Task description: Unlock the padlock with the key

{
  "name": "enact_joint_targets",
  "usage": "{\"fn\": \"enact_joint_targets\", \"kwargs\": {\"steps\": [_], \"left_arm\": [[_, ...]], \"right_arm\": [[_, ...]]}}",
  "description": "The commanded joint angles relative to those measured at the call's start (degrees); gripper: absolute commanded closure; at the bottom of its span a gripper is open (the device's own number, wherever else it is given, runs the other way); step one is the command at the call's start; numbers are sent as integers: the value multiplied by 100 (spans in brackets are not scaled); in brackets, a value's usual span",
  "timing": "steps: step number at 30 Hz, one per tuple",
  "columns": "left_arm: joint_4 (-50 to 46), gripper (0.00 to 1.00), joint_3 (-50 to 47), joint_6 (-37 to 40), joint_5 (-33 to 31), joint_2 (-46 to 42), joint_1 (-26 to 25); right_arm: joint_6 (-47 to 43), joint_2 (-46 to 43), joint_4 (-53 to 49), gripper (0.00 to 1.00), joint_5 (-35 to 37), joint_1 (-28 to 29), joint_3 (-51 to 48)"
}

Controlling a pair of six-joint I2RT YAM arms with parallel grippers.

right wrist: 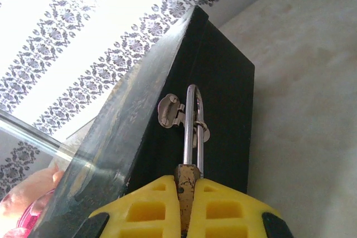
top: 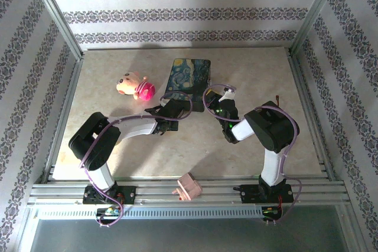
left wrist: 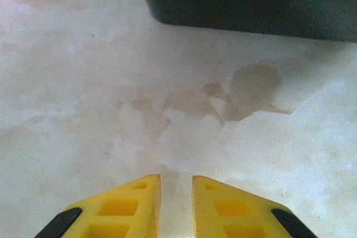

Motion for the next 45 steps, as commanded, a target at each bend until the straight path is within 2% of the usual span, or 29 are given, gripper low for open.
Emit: {"fn": "enact_joint_targets", "kwargs": {"steps": [1, 5, 9, 11, 17, 18, 27, 34, 40, 45], "left_arm": [[-243, 79, 17, 80, -10, -47, -35], [-240, 78, 1, -25, 31, -222, -35], [-294, 70, 26, -175, 42, -648, -35], [-360, 58, 79, -223, -13, -904, -35], [-405, 6, 315, -96, -635, -1526, -101], [-412, 1, 418, 13, -783, -1482, -114], [-908, 1, 1254, 610, -1530, -71, -211], [-837, 2, 1040, 618, -1438, 97, -211], [-798, 31, 904, 739, -1510, 225, -94], [-151, 44, 606, 1270, -1104, 80, 73]], "right_arm": [[-552, -114, 371, 100, -357, -121, 185], [-444, -341, 216, 100, -548, -184, -91], [-190, -545, 195, 100, -613, -138, -408], [-85, -652, 249, 100, -580, -65, -580], [337, -1062, 303, 100, -240, 315, -1138], [407, -1115, 330, 100, -205, 387, -1224], [1048, -1269, 155, 100, -327, 519, -1851], [1122, -1030, 67, 97, -473, 343, -2046], [1021, -1005, -51, 88, -659, 161, -2054], [870, -1141, -459, 75, -832, 49, -2010]]}}
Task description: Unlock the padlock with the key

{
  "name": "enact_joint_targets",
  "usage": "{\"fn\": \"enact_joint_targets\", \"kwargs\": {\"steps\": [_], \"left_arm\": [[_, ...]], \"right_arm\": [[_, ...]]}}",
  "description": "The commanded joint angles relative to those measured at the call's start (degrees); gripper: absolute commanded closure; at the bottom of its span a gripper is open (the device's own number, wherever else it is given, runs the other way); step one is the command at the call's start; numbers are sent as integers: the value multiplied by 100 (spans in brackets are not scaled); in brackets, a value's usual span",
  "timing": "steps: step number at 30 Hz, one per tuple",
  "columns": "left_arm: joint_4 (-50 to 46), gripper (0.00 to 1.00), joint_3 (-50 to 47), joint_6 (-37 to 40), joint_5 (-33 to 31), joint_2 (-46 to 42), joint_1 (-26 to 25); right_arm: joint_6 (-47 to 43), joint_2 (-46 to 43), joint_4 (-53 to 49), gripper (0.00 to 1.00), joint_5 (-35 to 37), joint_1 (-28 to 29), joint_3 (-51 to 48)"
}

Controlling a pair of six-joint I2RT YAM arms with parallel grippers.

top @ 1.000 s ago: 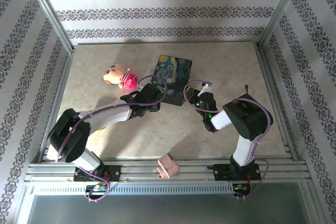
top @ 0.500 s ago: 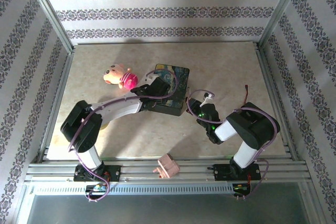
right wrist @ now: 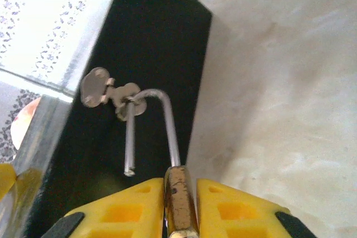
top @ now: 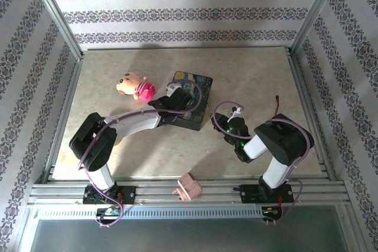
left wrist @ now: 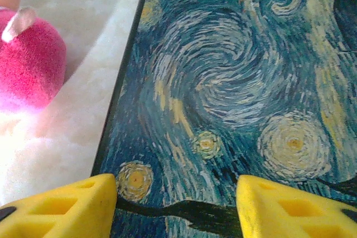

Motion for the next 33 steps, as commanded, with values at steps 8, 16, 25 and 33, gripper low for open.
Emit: {"fn": "enact_joint_targets", "kwargs": {"steps": [8, 16, 25, 33], "left_arm": [[461, 47, -590, 1181, 404, 29, 388], [1031, 53, -529, 1957, 944, 297, 716], [1327, 57, -242, 2742, 1633, 705, 837], [1322, 57, -204, 2837, 1649, 750, 854]], "right_arm": [[-1097, -1279, -2659, 61, -64, 107, 478], [-2615, -2510, -6597, 59, 746, 454, 1740], [-3766, -1889, -8207, 45, 641, 545, 2746], [-4046, -718, -8299, 44, 386, 475, 3628]]}}
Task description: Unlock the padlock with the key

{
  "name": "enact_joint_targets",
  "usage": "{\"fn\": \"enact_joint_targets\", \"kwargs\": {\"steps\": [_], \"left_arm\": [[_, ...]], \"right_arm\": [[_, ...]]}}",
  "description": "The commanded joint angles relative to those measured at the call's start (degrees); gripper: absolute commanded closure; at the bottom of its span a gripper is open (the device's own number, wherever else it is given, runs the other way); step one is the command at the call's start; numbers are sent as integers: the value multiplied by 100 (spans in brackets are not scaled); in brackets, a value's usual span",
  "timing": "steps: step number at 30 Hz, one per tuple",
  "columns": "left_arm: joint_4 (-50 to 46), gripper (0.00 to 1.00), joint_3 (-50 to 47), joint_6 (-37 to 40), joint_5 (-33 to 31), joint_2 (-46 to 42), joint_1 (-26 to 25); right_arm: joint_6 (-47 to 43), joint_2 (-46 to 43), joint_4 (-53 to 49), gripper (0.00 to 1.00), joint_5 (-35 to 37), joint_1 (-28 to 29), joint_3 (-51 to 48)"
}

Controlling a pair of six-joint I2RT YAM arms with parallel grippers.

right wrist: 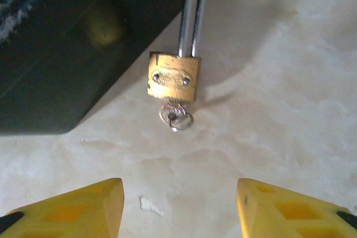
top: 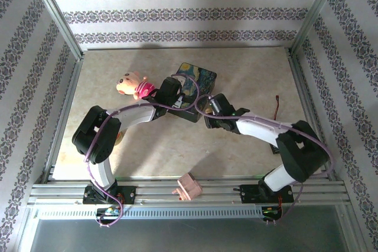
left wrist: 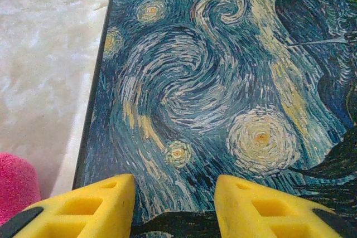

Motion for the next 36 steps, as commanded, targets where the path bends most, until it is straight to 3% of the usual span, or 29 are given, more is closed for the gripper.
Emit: {"fn": "enact_joint_targets", "kwargs": {"steps": [1, 4, 12, 18, 29, 31, 36], "left_arm": [[-545, 57, -123, 237, 292, 328, 51], [-562, 57, -132, 211, 323, 324, 61], [-598, 56, -123, 158, 358, 353, 65], [-597, 57, -115, 131, 409, 387, 69], [-643, 56, -139, 132, 428, 382, 69], [-661, 56, -134, 127, 437, 379, 69], [-677, 57, -138, 91, 437, 357, 69]], "right_arm": [[-215, 399, -227, 42, -67, -29, 405], [-179, 745, -230, 37, -51, -46, 681], [-267, 1424, 87, 40, -41, -112, 1009], [-223, 1446, 686, 46, -27, -205, 703], [-432, 1393, 1915, 47, -357, -451, 167], [-447, 1375, 2104, 52, -465, -502, 86], [-482, 1367, 2379, 77, -621, -594, -60]]}}
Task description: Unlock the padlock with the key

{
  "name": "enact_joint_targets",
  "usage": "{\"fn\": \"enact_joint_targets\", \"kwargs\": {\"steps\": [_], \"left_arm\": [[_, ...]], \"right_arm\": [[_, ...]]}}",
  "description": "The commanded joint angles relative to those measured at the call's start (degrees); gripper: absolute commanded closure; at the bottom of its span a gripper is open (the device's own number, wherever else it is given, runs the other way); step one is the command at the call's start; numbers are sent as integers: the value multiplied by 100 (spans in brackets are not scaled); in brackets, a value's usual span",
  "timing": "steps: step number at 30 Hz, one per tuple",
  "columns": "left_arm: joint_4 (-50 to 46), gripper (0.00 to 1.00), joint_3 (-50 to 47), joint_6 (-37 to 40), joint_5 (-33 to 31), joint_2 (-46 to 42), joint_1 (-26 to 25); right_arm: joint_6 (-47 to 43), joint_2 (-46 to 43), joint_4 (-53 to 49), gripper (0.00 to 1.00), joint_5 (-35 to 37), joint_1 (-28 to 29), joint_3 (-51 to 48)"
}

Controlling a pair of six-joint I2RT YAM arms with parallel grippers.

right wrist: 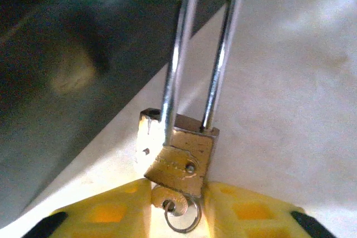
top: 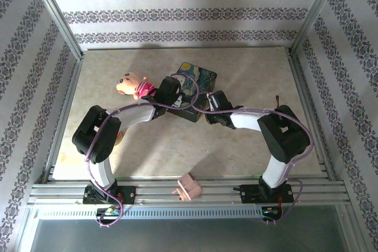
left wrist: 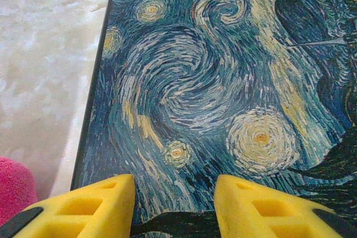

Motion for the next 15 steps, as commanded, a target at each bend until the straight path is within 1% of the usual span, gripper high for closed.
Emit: {"fn": "enact_joint_targets", "kwargs": {"steps": [1, 2, 5, 9, 13, 15], "left_arm": [[-726, 57, -152, 59, 310, 323, 6], [-733, 56, -167, 42, 301, 311, 6], [-728, 56, -204, -7, 319, 257, 6], [-687, 56, -298, -73, 268, 177, 5], [-681, 56, -358, -105, 252, 149, 6], [-681, 56, -379, -109, 238, 131, 4]], "right_arm": [[-59, 182, 923, 83, -200, -121, -152], [-34, 170, 968, 87, -248, -147, -184], [31, 88, 1029, 92, -402, -221, -263], [49, -111, 1041, 94, -529, -265, -376], [76, -308, 1081, 99, -763, -421, -520], [118, -389, 1123, 100, -916, -497, -594]]}}
